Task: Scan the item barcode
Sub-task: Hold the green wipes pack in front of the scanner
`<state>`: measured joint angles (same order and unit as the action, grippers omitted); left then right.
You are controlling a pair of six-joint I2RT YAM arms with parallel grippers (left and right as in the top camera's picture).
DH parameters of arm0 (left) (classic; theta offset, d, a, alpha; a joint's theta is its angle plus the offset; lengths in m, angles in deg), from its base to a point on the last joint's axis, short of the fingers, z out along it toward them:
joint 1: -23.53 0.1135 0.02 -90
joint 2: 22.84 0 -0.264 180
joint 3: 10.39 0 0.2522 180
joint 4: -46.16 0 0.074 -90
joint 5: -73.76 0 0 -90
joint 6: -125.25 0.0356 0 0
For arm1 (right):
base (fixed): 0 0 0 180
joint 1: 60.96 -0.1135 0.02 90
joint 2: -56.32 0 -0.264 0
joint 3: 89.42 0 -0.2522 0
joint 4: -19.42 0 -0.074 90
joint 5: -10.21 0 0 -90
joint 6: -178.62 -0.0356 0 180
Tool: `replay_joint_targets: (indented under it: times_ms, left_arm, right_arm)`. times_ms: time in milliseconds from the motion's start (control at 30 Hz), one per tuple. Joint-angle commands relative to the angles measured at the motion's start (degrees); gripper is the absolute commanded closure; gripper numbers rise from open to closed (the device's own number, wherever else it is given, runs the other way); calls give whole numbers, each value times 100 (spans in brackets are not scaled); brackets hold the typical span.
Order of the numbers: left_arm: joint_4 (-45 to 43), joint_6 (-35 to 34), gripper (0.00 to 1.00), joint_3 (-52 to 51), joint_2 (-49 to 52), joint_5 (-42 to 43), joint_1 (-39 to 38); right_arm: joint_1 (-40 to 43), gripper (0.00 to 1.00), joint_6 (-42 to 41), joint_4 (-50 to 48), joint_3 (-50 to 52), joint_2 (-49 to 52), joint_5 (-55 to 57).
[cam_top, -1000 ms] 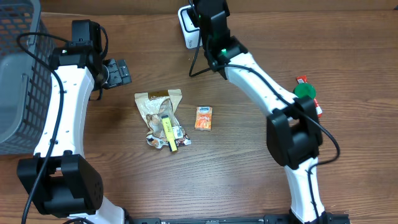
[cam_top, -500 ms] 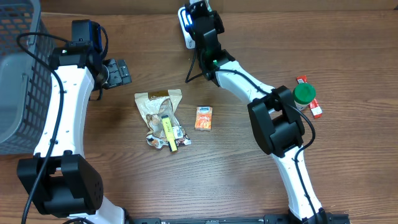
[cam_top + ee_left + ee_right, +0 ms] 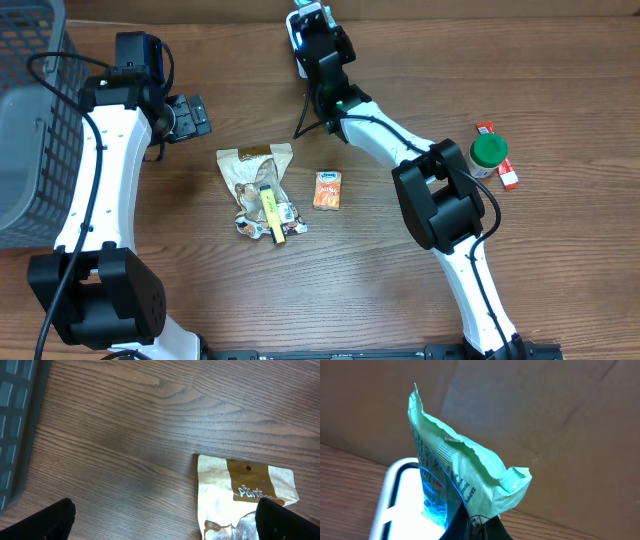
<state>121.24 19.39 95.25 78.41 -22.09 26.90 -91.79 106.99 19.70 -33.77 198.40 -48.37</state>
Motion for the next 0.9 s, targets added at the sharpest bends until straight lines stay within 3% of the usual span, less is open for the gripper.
replay_joint_targets:
  times_ms: [0,367,700,867]
  left_arm:
    - [-4,129,0,87,-87,-28,-39]
    - [-7,129,0,87,-87,-28,-42]
    - [-7,129,0,87,-87,-28,-39]
    - [-7,129,0,87,-87,-28,-42]
  right_arm:
    - [-199,96,-33,59,-81,-7,-37]
    - [-350,96,-33,750,-81,-7,-37]
    - [-308,96,-33,754,-81,-9,-22]
    - [-308,96,-31,195,-83,-212,1019]
